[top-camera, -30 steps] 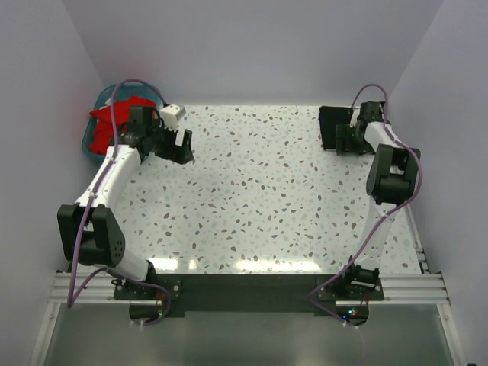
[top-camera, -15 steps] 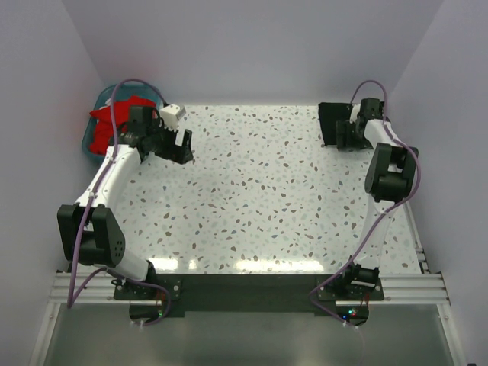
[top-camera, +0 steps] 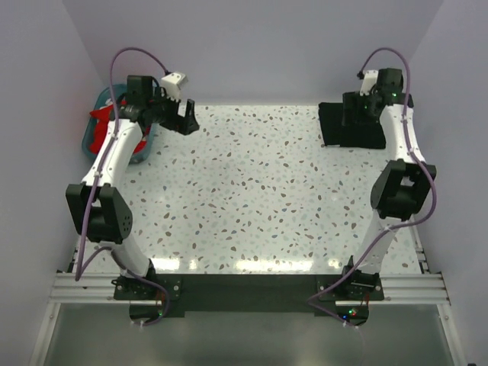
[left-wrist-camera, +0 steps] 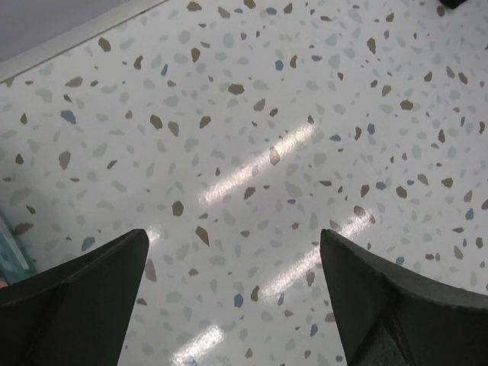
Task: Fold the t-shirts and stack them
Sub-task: Neatly place the folded tshirt to the corner, then reset both grippers
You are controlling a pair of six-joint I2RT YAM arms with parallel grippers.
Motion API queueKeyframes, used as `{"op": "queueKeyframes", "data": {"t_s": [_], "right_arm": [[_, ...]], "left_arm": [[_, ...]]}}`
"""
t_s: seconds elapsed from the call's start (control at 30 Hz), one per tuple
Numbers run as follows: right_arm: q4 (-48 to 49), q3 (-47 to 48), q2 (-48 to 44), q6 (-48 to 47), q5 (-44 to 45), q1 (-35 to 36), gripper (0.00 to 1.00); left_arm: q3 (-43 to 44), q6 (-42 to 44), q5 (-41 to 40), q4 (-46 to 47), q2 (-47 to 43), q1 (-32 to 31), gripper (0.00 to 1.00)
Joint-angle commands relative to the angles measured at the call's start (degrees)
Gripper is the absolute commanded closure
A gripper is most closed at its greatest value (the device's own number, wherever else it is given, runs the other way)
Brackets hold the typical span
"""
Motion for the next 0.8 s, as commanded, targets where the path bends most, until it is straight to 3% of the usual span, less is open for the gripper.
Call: {"op": "queueKeyframes", "data": {"t_s": [0.0,0.13,0.3,0.43,0.63,0.77], "right_arm": [[-7.42,3.77,-8.74,-3.4,-4.07,3.16,0.07],[-8.14,-4.47,-15.06,-3.59,-4.6,7.29,0.07],[-3.48,-24.07,-25.77,-0.87,-8.02,12.74,0.07],[-0.4,-38.82,-33.07,0.63,-8.99,14.68,0.06],[0.83,-48.52,-40.56,0.54,-9.26,14.77,0.05],[0.48,-51.43,-42.33,-0.07,-9.08,14.77,0.04]], "left_arm": [[8.22,-3.16,5.18,-3.88,5.33,0.34,0.0],[11.4,-5.8,5.01,-3.81,7.53,0.52,0.0],[8.87,-5.2,3.35,-4.34,6.57,0.52,0.0],[-2.09,-3.09,0.28,-2.84,1.93,0.52,0.0],[-18.62,-1.15,-1.13,0.76,-5.55,0.17,0.0],[-22.35,-1.94,-7.8,2.7,-9.95,-0.71,0.0]]}}
